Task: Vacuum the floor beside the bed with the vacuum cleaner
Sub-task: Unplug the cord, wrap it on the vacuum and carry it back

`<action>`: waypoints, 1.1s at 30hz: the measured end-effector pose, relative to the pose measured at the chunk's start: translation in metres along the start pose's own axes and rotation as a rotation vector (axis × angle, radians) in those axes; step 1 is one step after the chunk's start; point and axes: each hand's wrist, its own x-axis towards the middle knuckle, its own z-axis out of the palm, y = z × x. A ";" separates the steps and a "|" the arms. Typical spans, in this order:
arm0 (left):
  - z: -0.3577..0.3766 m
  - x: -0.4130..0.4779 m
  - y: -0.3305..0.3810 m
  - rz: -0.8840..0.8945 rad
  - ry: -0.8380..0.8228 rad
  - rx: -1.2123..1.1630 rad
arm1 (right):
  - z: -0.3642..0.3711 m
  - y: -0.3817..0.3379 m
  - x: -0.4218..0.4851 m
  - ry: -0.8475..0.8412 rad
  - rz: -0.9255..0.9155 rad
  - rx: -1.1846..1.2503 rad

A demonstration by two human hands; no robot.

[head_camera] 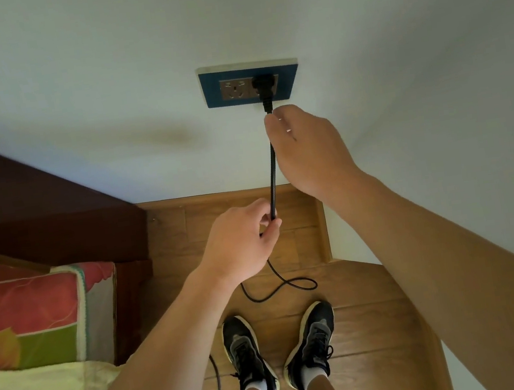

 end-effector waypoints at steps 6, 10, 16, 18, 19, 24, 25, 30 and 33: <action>0.002 -0.005 -0.001 0.009 0.025 -0.076 | 0.016 -0.010 0.011 0.113 0.055 0.204; -0.001 -0.009 -0.005 0.014 0.036 -0.109 | 0.020 -0.016 0.016 0.181 0.103 0.355; -0.005 -0.013 -0.009 0.055 0.015 -0.175 | 0.017 -0.025 0.019 0.179 0.232 0.589; -0.006 -0.015 -0.009 0.066 0.027 -0.185 | 0.016 -0.026 0.019 0.181 0.233 0.589; -0.006 -0.015 -0.009 0.067 0.037 -0.191 | 0.016 -0.026 0.018 0.186 0.231 0.587; -0.003 -0.019 -0.007 0.070 0.086 -0.226 | 0.019 -0.023 0.017 0.215 0.237 0.577; -0.003 -0.021 -0.006 0.068 0.095 -0.232 | 0.018 -0.023 0.016 0.214 0.238 0.579; -0.003 -0.028 -0.003 0.055 0.156 -0.251 | 0.018 -0.024 0.015 0.213 0.229 0.603; 0.000 -0.029 0.001 0.036 0.181 -0.275 | 0.018 -0.025 0.015 0.212 0.228 0.607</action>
